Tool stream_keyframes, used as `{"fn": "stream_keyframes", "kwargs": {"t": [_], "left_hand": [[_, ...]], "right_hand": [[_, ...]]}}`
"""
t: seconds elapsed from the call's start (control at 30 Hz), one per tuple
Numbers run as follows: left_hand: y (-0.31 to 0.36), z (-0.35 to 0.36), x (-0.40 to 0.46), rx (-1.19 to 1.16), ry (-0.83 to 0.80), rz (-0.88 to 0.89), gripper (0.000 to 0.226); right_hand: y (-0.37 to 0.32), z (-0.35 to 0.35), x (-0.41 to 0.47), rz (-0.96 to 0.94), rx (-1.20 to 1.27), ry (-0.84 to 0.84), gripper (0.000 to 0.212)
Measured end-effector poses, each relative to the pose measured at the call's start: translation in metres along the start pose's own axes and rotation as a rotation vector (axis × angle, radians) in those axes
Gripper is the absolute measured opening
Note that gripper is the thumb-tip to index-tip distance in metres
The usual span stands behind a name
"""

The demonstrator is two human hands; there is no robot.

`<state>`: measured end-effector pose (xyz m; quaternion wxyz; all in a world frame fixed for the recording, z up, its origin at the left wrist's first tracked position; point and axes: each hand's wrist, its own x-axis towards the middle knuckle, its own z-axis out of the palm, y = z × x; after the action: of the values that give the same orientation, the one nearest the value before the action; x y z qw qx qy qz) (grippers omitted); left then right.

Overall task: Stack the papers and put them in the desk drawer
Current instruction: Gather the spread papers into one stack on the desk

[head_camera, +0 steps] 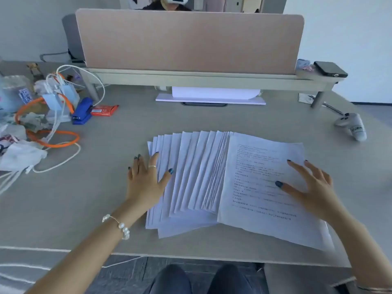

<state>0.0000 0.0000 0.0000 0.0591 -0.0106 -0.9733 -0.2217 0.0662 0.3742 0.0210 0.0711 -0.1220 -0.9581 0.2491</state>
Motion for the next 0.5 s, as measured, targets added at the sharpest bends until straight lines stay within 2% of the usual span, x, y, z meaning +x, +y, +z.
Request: {"fn": "stream_keyframes", "kwargs": {"t": [0.1,0.2,0.37,0.43,0.5], "left_hand": [[-0.003,0.006,0.002,0.090,-0.022,-0.047,0.066],[0.004,0.008,0.005,-0.054,-0.033,-0.001,0.059],[0.027,0.014,0.009,-0.071,-0.025,0.114,0.059],[0.041,0.017,0.010,-0.125,-0.044,0.156,0.071],[0.053,0.018,0.013,-0.242,-0.082,0.183,0.071]], "right_hand": [[0.004,0.000,0.002,0.088,-0.008,-0.009,0.075],[-0.004,0.007,0.007,0.111,-0.004,-0.025,0.080],[-0.030,0.022,0.025,0.058,-0.076,-0.066,0.078],[-0.044,0.030,0.030,0.022,-0.060,-0.084,0.077],[-0.058,0.038,0.034,-0.016,-0.012,-0.106,0.077]]}}
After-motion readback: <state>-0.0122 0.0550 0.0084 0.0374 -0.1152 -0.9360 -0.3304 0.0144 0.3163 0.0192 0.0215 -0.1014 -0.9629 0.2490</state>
